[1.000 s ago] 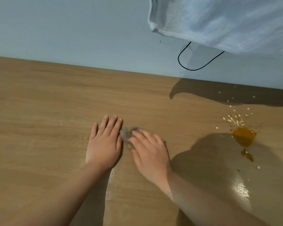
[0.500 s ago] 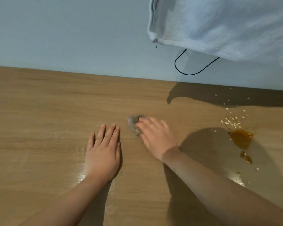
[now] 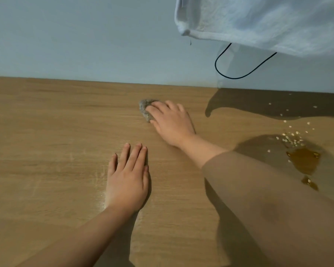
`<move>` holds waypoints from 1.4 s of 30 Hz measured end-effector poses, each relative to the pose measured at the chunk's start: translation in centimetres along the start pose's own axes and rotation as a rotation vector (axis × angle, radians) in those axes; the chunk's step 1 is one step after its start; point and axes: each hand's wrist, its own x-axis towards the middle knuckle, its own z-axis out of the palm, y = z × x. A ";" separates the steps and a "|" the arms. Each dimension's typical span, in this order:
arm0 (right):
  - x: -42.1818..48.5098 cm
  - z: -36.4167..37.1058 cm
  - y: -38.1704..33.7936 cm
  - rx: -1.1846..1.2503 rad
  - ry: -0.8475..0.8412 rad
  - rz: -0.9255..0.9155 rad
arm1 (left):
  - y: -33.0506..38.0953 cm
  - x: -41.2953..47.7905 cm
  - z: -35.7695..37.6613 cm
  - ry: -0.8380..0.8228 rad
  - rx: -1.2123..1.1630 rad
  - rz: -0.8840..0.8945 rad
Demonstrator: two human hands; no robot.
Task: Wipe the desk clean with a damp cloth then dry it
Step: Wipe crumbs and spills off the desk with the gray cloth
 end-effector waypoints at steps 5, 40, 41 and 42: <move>-4.0 -1.8 10.1 -0.112 0.122 0.521 | 0.0 -0.1 0.0 0.005 -0.003 -0.005; -23.5 -2.9 8.2 0.125 0.072 0.278 | 13.3 1.3 1.2 -0.093 -0.096 0.000; -25.3 -2.4 7.1 0.155 0.065 0.122 | 13.6 1.2 1.3 -0.097 -0.086 0.013; -26.6 -2.3 6.9 0.166 0.038 0.001 | 13.9 1.1 1.4 -0.099 -0.073 0.022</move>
